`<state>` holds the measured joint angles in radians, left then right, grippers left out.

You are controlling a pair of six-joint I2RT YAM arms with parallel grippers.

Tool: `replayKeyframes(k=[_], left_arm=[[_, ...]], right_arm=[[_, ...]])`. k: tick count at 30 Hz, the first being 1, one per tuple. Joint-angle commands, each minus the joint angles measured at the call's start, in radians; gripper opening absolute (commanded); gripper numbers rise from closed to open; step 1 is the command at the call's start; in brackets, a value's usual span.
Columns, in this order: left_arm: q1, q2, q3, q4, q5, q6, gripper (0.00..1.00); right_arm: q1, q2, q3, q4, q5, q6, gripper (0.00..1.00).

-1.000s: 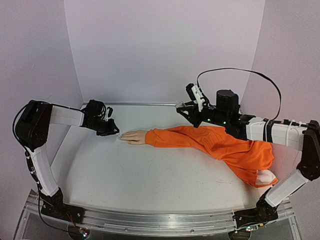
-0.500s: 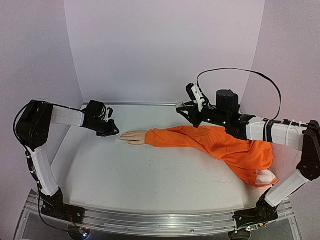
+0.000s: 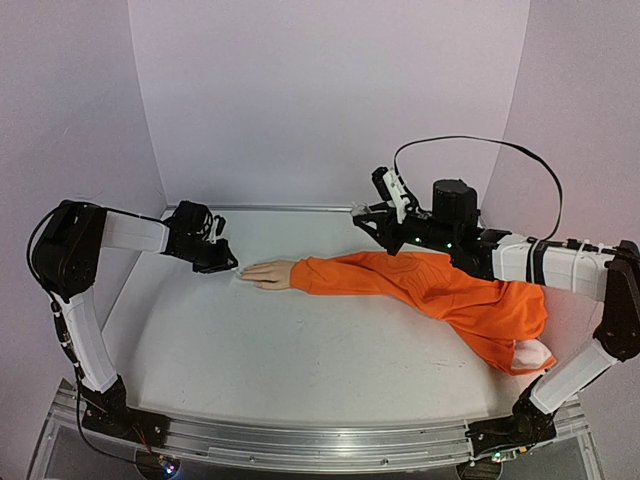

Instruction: Paint the nails

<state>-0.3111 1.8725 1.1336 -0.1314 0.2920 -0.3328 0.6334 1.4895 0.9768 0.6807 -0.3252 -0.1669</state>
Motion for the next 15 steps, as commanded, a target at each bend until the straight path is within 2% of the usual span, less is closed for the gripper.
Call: replayKeyframes(k=[1,15], left_arm=[[0.009,0.009,0.024,0.007,-0.017,0.0,0.0],[0.016,-0.019,-0.009,-0.002,-0.067,-0.001,0.0]], right_arm=[[-0.005,-0.012,0.017,0.07,-0.014,0.013,0.0],[-0.005,-0.009,0.018,0.07,-0.014,0.015,0.0]])
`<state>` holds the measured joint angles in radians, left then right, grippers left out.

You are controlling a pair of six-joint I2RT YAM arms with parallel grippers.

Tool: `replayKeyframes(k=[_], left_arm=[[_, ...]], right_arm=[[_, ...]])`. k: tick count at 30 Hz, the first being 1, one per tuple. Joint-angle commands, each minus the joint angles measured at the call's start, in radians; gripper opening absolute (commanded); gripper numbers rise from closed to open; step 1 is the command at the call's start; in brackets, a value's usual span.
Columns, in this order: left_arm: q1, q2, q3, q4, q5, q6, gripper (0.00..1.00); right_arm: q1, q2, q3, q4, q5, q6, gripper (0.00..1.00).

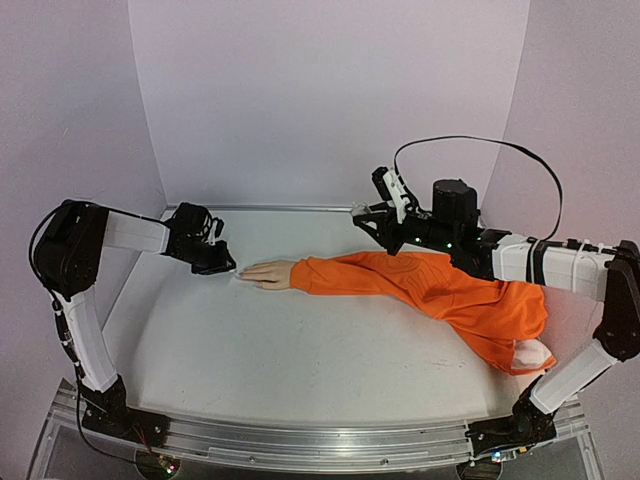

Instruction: Paint the nails

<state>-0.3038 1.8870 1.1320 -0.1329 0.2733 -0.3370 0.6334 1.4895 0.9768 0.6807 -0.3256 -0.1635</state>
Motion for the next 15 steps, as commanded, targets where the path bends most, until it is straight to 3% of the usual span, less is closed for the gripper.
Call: replayKeyframes(k=[1,11,15], left_arm=[[0.012,-0.045,-0.014,0.0,-0.057,0.003,0.0],[0.027,-0.263,-0.045,-0.079,-0.148,0.002,0.0],[0.027,-0.385,-0.031,-0.131,-0.099,0.015,0.0]], right_arm=[[-0.005,-0.008,0.019,0.07,-0.013,0.012,0.0],[-0.004,-0.019,0.039,0.072,-0.028,0.046,0.0],[-0.004,-0.045,0.036,0.072,-0.037,0.078,0.0]])
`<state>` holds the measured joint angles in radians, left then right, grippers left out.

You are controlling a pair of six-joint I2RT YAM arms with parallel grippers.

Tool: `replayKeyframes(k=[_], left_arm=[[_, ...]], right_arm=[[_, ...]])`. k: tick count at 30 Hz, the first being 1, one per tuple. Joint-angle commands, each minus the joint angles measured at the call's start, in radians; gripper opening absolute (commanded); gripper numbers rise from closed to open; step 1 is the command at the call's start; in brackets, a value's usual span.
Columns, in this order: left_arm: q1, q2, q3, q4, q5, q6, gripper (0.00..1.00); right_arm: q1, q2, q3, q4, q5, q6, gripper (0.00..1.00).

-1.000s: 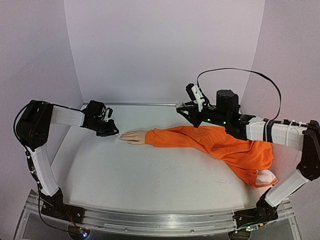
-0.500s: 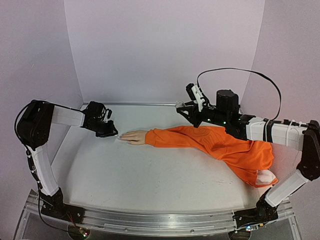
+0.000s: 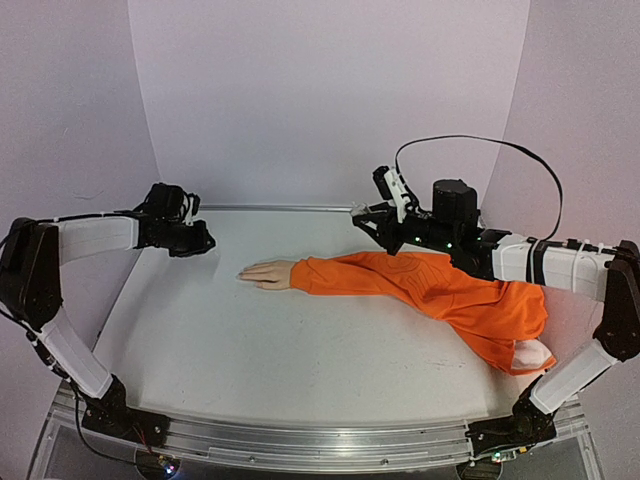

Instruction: Paint the nails

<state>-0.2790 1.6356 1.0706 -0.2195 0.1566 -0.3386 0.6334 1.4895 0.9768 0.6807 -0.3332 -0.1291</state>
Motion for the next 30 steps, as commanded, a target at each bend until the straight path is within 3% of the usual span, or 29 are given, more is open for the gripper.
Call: replayKeyframes(k=[1,6,9,15,19,30], left_arm=[[0.001,-0.167,0.034,-0.055,0.04,0.016,0.0],[-0.012,-0.299,0.075,-0.099,0.268,-0.002,0.0],[-0.055,-0.348,0.106,-0.128,0.337,-0.022,0.0],[-0.21,-0.411,0.165,-0.161,0.351,-0.079,0.0],[-0.28,-0.427,0.191,-0.161,0.357,-0.101,0.0],[-0.339,-0.536,0.115,-0.14,0.388,-0.122,0.0]], right_arm=[[-0.004,-0.058,0.034,0.073,-0.028,0.046,0.0],[-0.004,-0.131,0.007,0.073,-0.018,0.044,0.0],[-0.001,-0.158,-0.01,0.074,-0.041,0.048,0.0],[0.059,-0.178,-0.039,0.125,-0.082,0.079,0.0],[0.163,-0.147,-0.054,0.18,-0.061,0.084,0.0],[0.343,0.055,0.031,0.292,-0.073,0.155,0.0]])
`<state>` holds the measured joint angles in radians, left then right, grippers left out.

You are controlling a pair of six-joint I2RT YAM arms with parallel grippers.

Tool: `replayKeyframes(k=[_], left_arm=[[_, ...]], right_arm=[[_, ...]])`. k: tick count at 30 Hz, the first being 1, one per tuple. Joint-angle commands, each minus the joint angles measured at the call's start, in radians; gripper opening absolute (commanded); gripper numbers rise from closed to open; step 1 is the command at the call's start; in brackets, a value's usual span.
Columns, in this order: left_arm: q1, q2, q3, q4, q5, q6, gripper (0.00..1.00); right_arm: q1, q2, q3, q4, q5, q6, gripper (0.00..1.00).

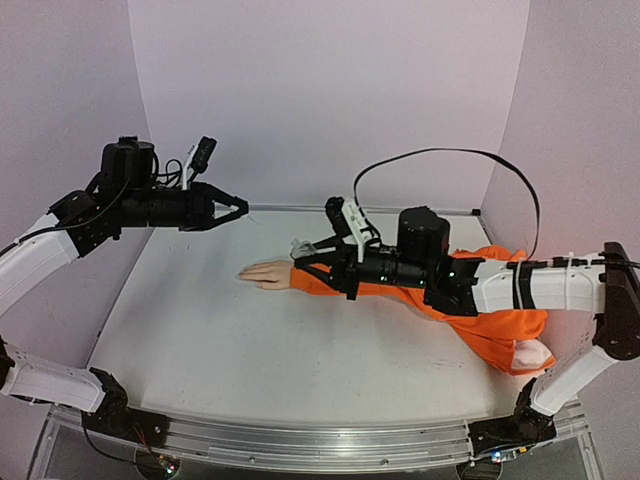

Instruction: Paint the nails

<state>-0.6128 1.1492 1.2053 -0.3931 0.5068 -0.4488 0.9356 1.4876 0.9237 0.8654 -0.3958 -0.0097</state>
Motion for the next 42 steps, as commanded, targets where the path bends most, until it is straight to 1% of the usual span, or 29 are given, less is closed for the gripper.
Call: replayKeyframes(k=[1,8,20,42], left_arm=[[-0.007,-0.055,-0.023,0.035,0.045,-0.009,0.0],[-0.01,-0.06,-0.033,0.036,0.092,0.002,0.0],[-0.032,-0.044,-0.041,0.036,0.097,0.027,0.0],[-0.053,-0.031,-0.047,0.025,0.064,0.047,0.0]], right_arm=[[0.05,0.075,0.097,0.111,-0.008,0.034,0.0],[0.073,0.151,0.156,0.149,0.006,0.051,0.0],[0.075,0.203,0.2,0.152,0.026,0.057,0.0],[0.081,0.204,0.196,0.189,0.026,0.054,0.0]])
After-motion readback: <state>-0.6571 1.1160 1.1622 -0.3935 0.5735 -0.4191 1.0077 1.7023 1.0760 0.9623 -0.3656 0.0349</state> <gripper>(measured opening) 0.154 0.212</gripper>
